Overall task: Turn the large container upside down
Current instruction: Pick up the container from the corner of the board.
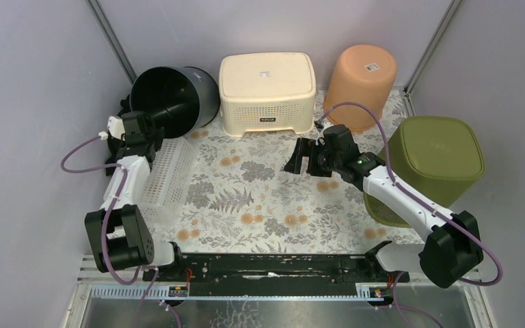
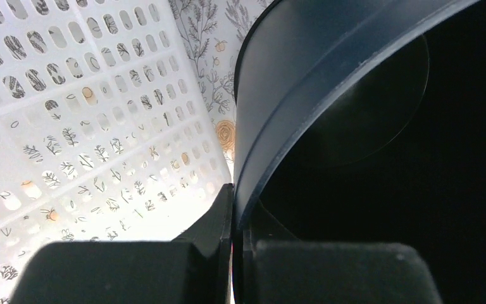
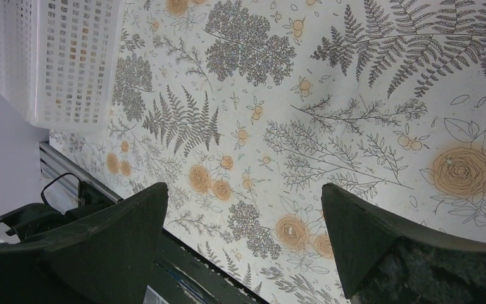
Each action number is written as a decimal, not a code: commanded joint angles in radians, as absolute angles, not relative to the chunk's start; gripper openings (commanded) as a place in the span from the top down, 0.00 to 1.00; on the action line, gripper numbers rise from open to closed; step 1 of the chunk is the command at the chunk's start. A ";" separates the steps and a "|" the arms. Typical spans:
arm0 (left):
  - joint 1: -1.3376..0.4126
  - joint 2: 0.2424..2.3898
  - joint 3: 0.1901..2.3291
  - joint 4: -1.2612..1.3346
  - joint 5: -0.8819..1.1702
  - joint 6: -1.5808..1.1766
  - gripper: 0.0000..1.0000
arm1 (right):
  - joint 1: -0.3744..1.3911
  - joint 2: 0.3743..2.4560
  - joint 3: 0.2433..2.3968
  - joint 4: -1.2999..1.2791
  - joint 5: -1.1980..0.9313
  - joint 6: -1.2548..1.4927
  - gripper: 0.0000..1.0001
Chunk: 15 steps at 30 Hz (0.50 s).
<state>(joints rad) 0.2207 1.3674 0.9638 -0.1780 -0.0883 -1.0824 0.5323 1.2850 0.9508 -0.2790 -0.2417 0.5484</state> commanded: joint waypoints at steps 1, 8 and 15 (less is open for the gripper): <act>0.215 1.258 1.006 0.066 -0.007 -1.079 1.00 | 0.558 1.229 1.004 -0.308 -0.194 0.555 0.02; 0.214 1.228 1.019 0.160 0.096 -1.093 1.00 | 0.572 1.191 1.020 -0.351 -0.167 0.553 0.02; 0.214 1.145 1.084 0.111 0.193 -1.068 1.00 | 0.575 1.149 1.031 -0.384 -0.150 0.552 0.02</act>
<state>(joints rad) 0.2218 1.2640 0.9653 -0.1612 0.0208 -1.0359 0.5640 1.1915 0.9806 -0.3683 -0.1761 0.5510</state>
